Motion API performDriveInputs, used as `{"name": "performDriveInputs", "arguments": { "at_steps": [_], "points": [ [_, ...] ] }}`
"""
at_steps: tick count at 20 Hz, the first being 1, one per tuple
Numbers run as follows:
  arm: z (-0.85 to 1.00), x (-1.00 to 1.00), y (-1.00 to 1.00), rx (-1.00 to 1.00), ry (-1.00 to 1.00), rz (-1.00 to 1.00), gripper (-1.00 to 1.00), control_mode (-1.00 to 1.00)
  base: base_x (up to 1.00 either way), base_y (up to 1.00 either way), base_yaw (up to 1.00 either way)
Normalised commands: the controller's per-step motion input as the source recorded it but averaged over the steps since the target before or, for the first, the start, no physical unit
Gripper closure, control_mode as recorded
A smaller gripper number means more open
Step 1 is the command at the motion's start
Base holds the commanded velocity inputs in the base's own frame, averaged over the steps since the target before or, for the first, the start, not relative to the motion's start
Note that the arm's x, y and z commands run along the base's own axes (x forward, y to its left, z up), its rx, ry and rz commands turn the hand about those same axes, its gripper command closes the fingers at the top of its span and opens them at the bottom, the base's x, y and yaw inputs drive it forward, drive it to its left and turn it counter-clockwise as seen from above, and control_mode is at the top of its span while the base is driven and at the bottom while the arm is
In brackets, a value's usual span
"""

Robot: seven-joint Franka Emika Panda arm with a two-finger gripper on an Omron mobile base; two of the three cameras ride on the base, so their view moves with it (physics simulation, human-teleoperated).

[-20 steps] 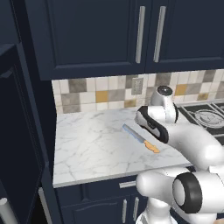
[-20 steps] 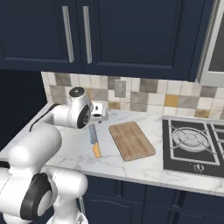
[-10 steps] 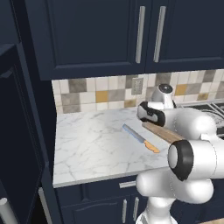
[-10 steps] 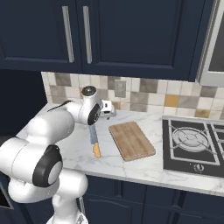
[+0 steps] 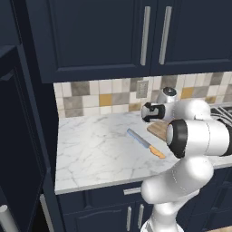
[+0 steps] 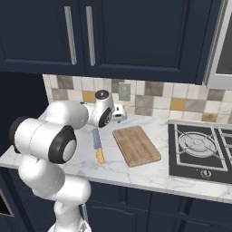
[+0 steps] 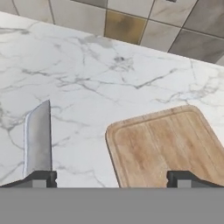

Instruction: Move the cutting board and knife to the sink. Then move spray from the cabinet to the counter.

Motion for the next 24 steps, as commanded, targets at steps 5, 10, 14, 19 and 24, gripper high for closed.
{"name": "performDriveInputs", "arguments": {
  "at_steps": [5, 10, 14, 19, 24],
  "points": [
    [-0.11, 0.43, -0.15, 0.00, 0.00, 0.01, -1.00, -1.00, 0.00, 0.00, 0.00],
    [-0.19, 0.42, -0.13, 0.00, 0.02, 0.01, -1.00, -1.00, 0.00, 0.00, 0.00],
    [-0.28, 0.33, -0.01, 0.00, 0.01, 0.01, -1.00, -1.00, 0.00, 0.00, 0.00],
    [-0.30, 0.35, -0.01, 0.00, 0.00, 0.01, -1.00, -1.00, 0.00, 0.00, 0.00],
    [-0.35, 0.45, -0.11, 0.00, 0.06, 0.00, -1.00, -1.00, 0.00, 0.00, 0.00]
  ]
}}
